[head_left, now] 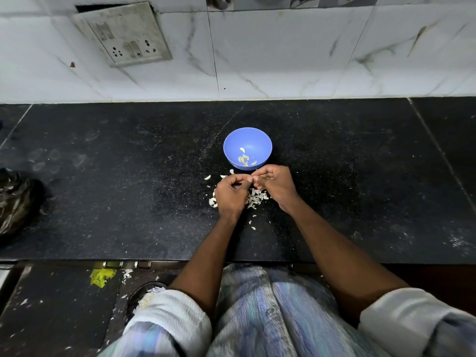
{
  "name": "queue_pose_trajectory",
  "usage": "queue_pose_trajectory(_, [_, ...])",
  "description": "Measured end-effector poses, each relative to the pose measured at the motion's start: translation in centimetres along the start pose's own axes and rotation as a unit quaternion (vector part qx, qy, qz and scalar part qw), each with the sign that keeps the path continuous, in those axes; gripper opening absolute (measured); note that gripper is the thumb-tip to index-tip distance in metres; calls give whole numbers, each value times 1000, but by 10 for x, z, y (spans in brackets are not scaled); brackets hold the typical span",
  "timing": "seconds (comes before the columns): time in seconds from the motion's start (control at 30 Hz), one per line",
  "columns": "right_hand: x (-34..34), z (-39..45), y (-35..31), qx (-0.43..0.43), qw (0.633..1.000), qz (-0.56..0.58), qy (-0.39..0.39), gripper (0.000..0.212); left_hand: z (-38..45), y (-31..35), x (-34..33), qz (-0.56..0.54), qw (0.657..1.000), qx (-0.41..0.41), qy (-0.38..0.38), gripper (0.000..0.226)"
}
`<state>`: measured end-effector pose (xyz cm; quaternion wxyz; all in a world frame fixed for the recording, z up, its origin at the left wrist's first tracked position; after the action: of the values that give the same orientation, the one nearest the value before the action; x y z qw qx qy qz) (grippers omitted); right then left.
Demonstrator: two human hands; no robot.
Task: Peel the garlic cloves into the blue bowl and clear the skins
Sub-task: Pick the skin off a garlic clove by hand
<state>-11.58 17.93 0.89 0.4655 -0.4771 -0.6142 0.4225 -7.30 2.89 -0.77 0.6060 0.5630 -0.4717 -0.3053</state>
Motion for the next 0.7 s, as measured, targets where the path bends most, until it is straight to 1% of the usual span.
queue_pose_trajectory(0.07, [0,0,0,-6,1000,-4,0,7,-1,3,1,24,999,-30,3,8])
queue_pose_trajectory(0.17, [-3,1,2,-39,999,7,-30,7,-1,5,1,76,993,-88,7,8])
queue_pose_trajectory(0.3, [-5,1,0,-123,989,45,-67,8,-6,12,2,115,977,-180,12,29])
queue_pose_trajectory(0.37, [-5,0,2,-152,982,77,-87,10,-6,12,2,137,970,-199,-8,30])
queue_pose_trajectory(0.4, [-5,0,2,-142,983,71,-87,10,-5,10,1,140,971,-196,-12,25])
queue_pose_trajectory(0.43, [-4,1,2,-114,989,54,-76,8,-3,7,0,126,977,-170,-13,18])
queue_pose_trajectory(0.47, [-4,3,0,-73,995,30,-60,6,-1,4,-2,91,989,-114,-14,14])
queue_pose_trajectory(0.5, [-3,3,-2,-29,998,8,-47,5,1,2,-5,30,999,-30,-20,12])
queue_pose_trajectory(0.53, [-4,3,-4,10,999,-15,-39,7,3,-2,-9,-34,997,62,-23,15])
queue_pose_trajectory(0.6, [-7,2,-6,66,995,-60,-34,11,2,-7,-13,-137,964,225,-44,22])
queue_pose_trajectory(0.63, [-8,1,-5,79,994,-74,-34,13,0,-8,-14,-164,945,277,-62,23])
queue_pose_trajectory(0.67, [-8,1,-4,82,993,-78,-33,13,0,-9,-15,-176,935,299,-71,23])
queue_pose_trajectory(0.7, [-8,1,-3,69,995,-67,-33,11,1,-11,-14,-172,940,287,-68,22])
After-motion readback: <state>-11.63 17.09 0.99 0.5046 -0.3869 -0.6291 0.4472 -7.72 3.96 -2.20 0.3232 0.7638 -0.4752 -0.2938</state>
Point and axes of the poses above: each hand's wrist, its own z-axis towards the middle knuckle, its own x-axis out of the back of the hand, y = z × x, the point moved 4 cm from there along z, towards the middle knuckle, and after that the axes turned 2 degrees about y, right-handed, at the moved point
